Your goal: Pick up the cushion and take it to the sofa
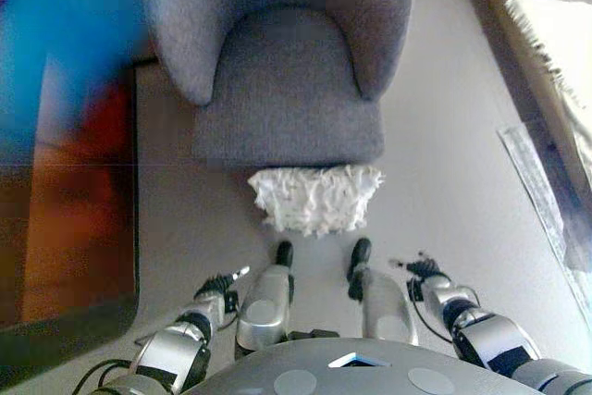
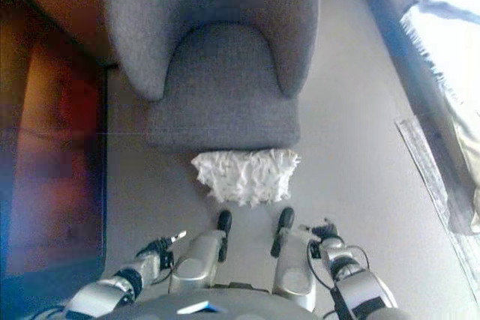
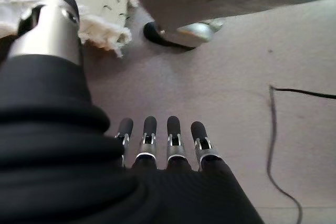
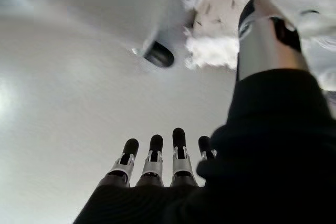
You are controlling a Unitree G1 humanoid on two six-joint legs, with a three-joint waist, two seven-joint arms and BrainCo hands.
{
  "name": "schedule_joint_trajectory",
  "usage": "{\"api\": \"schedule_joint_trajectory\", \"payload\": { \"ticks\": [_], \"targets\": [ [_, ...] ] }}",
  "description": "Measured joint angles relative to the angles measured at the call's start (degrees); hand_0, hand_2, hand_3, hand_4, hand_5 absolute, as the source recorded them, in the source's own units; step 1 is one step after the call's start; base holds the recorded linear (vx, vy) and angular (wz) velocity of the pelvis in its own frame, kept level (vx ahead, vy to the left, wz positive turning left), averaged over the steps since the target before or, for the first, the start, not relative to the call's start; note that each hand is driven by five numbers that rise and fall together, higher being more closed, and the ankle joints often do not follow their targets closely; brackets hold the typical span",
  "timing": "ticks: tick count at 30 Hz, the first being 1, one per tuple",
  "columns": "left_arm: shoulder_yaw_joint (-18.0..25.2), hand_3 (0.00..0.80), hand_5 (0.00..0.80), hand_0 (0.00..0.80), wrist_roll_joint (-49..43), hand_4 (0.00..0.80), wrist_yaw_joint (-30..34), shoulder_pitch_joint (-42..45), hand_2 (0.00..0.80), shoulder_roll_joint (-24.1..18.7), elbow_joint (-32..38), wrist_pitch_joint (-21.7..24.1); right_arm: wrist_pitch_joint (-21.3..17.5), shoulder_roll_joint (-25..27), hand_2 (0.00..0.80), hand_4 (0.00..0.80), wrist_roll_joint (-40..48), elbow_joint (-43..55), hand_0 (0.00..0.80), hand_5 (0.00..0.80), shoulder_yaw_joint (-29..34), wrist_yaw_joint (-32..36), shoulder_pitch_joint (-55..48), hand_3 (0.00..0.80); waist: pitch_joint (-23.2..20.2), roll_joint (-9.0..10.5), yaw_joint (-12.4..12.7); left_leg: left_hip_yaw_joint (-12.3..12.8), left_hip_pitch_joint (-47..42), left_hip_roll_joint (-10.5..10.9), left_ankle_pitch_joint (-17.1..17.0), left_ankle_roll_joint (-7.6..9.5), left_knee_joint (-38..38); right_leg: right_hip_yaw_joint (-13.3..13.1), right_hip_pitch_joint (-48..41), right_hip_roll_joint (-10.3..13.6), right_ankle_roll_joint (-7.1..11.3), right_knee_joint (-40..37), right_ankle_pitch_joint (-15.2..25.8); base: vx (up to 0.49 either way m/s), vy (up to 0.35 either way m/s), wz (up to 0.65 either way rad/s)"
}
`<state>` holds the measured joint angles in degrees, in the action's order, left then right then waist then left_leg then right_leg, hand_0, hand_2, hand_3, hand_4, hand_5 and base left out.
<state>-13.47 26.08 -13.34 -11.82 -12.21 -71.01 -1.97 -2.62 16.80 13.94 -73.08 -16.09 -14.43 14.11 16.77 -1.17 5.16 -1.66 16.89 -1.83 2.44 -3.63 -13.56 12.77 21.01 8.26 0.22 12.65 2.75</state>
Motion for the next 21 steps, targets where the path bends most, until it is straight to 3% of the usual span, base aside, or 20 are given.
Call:
{"api": "schedule_joint_trajectory", "payload": {
  "ticks": [5, 13, 21],
  "targets": [
    [0.0, 0.000, 0.000, 0.000, 0.9, 0.000, -5.7, -1.5, 0.000, -3.3, 9.2, 2.9, -2.1, 1.1, 0.000, 0.000, 0.0, 9.5, 0.000, 0.000, -0.1, -3.6, -1.0, 0.000, 5.3, 2.63, -1.4, 1.4, 5.6, 0.1, 0.1, 0.30, -2.9, -0.9, 4.4, 0.3, 1.29, 0.1, 0.9, -0.083, 0.013, -0.05],
    [0.0, 0.000, 0.000, 0.000, 0.4, 0.000, -13.9, -5.9, 0.000, -5.3, 12.8, 4.2, -2.0, 2.7, 0.000, 0.000, 0.0, 16.9, 0.000, 0.000, 0.0, -8.6, 1.7, 0.000, 10.6, 2.32, -2.8, 2.7, 13.1, 0.5, 3.4, 0.83, -11.6, -4.3, 11.5, 0.2, 1.36, 6.9, 0.2, -0.047, 0.036, -0.06],
    [-0.1, 0.000, 0.000, 0.000, 0.4, 0.000, -15.5, -11.0, 0.000, -6.2, 13.4, 5.2, -2.0, 6.0, 0.000, 0.000, -0.3, 18.5, 0.000, 0.000, -0.1, -11.2, 6.6, 0.000, 11.3, 2.18, -2.8, 3.1, 26.4, -0.8, 8.5, 1.21, -25.9, -5.7, 25.2, 0.5, 0.48, 20.6, -4.6, -0.048, 0.036, -0.04]
  ]
}}
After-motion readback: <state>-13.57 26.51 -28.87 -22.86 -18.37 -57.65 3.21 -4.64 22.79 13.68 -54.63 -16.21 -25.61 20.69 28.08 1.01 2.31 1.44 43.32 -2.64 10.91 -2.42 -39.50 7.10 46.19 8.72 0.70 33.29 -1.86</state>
